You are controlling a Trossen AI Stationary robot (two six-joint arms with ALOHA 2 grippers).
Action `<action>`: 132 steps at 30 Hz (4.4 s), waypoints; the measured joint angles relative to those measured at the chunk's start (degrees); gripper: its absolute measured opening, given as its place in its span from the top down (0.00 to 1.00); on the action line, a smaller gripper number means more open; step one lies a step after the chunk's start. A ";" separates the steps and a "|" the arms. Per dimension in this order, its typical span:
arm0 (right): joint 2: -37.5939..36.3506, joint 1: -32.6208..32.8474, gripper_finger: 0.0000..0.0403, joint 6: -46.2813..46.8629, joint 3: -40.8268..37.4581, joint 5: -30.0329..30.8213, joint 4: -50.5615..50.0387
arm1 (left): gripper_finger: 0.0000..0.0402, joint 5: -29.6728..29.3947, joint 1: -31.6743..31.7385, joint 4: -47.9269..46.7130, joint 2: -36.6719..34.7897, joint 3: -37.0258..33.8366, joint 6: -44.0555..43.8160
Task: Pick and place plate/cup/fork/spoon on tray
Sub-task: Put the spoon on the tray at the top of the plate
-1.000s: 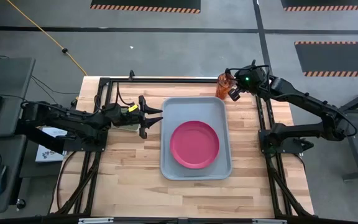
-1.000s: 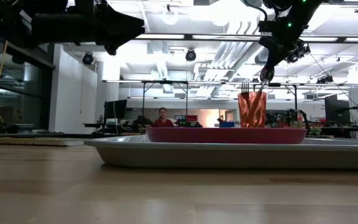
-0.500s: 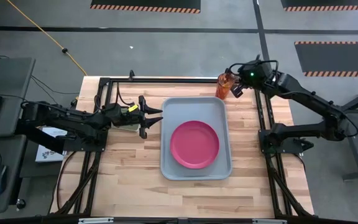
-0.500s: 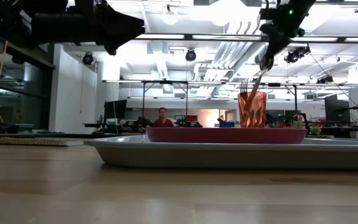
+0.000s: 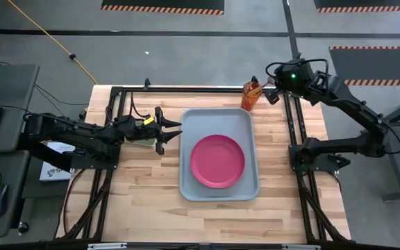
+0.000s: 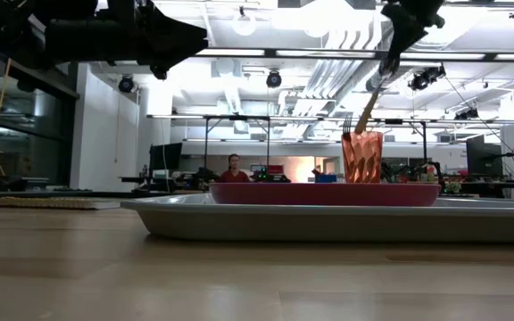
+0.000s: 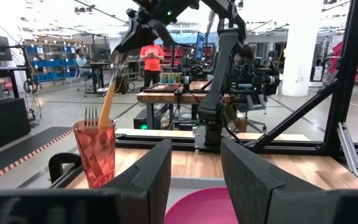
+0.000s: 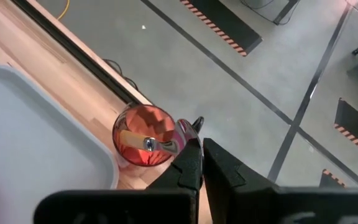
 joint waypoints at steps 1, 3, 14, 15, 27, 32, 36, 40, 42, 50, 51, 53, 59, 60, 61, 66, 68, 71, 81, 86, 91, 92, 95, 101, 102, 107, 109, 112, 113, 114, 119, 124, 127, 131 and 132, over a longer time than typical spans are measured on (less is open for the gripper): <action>0.00 0.00 1.00 0.00 0.87 0.00 -0.76 | 0.67 -0.01 -0.01 0.00 0.00 0.02 0.00; 0.00 0.00 1.00 0.06 2.80 -0.02 -3.01 | 0.67 -0.02 -0.02 0.00 0.00 0.00 0.00; -0.63 0.20 1.00 6.31 10.71 -13.09 -13.59 | 0.67 0.00 -0.01 -0.11 0.00 0.01 -0.02; -1.09 0.33 1.00 7.00 10.06 -15.65 -13.55 | 0.67 0.00 -0.01 -0.11 0.00 0.01 -0.06; -15.19 11.97 1.00 18.03 -23.62 -21.37 10.87 | 0.67 0.00 0.00 -0.15 0.00 0.02 -1.51; -19.47 14.67 1.00 24.23 -45.84 -15.79 44.68 | 0.67 0.00 -0.01 -0.15 0.00 0.02 -1.51; -15.86 14.77 1.00 30.68 -61.27 -12.89 72.40 | 0.67 0.00 -0.02 -0.15 0.00 0.00 -1.51; -9.12 14.71 1.00 36.02 -69.57 -6.84 89.24 | 0.67 0.00 -0.01 -0.15 0.00 0.02 -1.51; -5.69 14.81 1.00 37.85 -70.57 -6.52 92.71 | 0.67 0.00 0.00 -0.15 0.00 0.02 -1.51; 8.07 17.95 1.00 38.72 -64.31 -2.84 94.81 | 0.67 0.00 -0.01 -0.01 0.01 0.02 -1.13; 9.79 18.19 1.00 38.62 -63.62 -1.67 95.37 | 0.67 0.00 -0.02 -0.02 0.02 0.02 -1.49; 13.16 18.29 1.00 38.19 -62.09 -0.48 97.08 | 0.67 0.01 -0.02 -0.04 0.00 0.02 -1.89; 21.91 17.26 1.00 38.87 -58.98 -0.65 100.64 | 0.67 0.02 -0.09 -0.13 0.02 0.02 -2.25; 23.10 16.97 1.00 38.99 -58.41 -0.88 100.82 | 0.67 0.00 -0.09 -0.13 0.02 0.02 -2.68; 24.30 16.71 1.00 39.09 -57.99 -1.08 100.97 | 0.67 0.02 -0.09 -0.13 0.02 0.02 -3.11; 28.90 16.15 1.00 40.29 -56.15 -1.51 103.52 | 0.67 0.01 -0.09 -0.15 0.02 0.02 -3.16; 30.38 16.15 1.00 40.35 -55.66 -1.49 103.52 | 0.67 0.01 -0.07 -0.15 0.01 0.02 -3.44; 32.14 16.13 1.00 41.93 -55.61 -1.07 103.59 | 0.67 0.02 -0.07 -0.37 0.00 0.02 -3.50; 33.46 13.80 0.95 42.64 -55.72 -1.66 102.67 | 0.67 0.02 -0.07 -0.87 0.02 0.02 -3.54; 33.46 12.84 0.90 42.93 -55.76 -1.74 99.74 | 0.67 0.02 -0.04 -0.87 0.02 0.02 -3.52; 33.46 12.72 0.85 42.54 -55.78 -1.26 99.06 | 0.67 0.02 -0.04 -0.85 0.02 0.02 -3.52; 33.46 12.58 0.84 42.49 -55.78 -1.27 99.04 | 0.67 0.02 -0.04 -0.85 0.02 0.02 -3.52; 33.46 12.02 0.82 42.42 -55.78 -1.25 99.06 | 0.67 0.02 -0.04 -0.85 0.02 0.02 -3.52; 31.03 10.17 0.81 35.33 -55.78 -5.99 100.67 | 0.67 0.02 -0.04 -0.95 0.02 0.02 -3.52; 29.88 9.97 0.81 34.20 -55.78 -7.32 99.97 | 0.67 0.02 -0.04 -0.96 0.02 0.02 -3.52; 22.34 9.70 0.85 29.44 -55.78 -11.04 91.25 | 0.67 0.02 -0.04 -1.37 0.02 0.02 -3.50; 19.62 9.84 0.90 28.04 -55.78 -12.47 84.95 | 0.67 0.02 -0.06 -1.49 0.02 0.02 -3.52; 17.93 9.86 0.98 26.65 -55.78 -15.32 77.04 | 0.67 0.01 -0.07 -1.48 0.02 0.02 -3.58; 18.01 9.86 0.98 26.61 -55.78 -15.81 75.83 | 0.67 0.01 -0.07 -1.48 0.02 0.02 -3.55; 18.42 9.86 0.98 26.71 -55.78 -16.53 75.48 | 0.67 0.00 -0.07 -1.48 0.02 0.02 -3.54; 22.94 9.88 0.99 26.51 -55.78 -19.41 80.21 | 0.67 -0.11 -0.04 -1.44 0.02 0.02 -3.52; 26.70 9.88 1.00 26.05 -55.78 -19.46 85.73 | 0.67 -1.44 -0.04 -1.44 0.02 0.02 -3.45; 28.30 9.86 1.00 26.04 -55.47 -19.07 86.63 | 0.67 -1.51 -0.04 -1.44 0.02 0.02 -3.43; 29.62 9.77 1.00 25.44 -53.51 -18.03 86.65 | 0.67 -1.51 -0.04 -1.46 0.02 0.02 -3.43; 29.73 9.77 1.00 25.39 -53.01 -18.03 86.63 | 0.67 -1.51 -0.04 -1.47 0.02 0.02 -3.43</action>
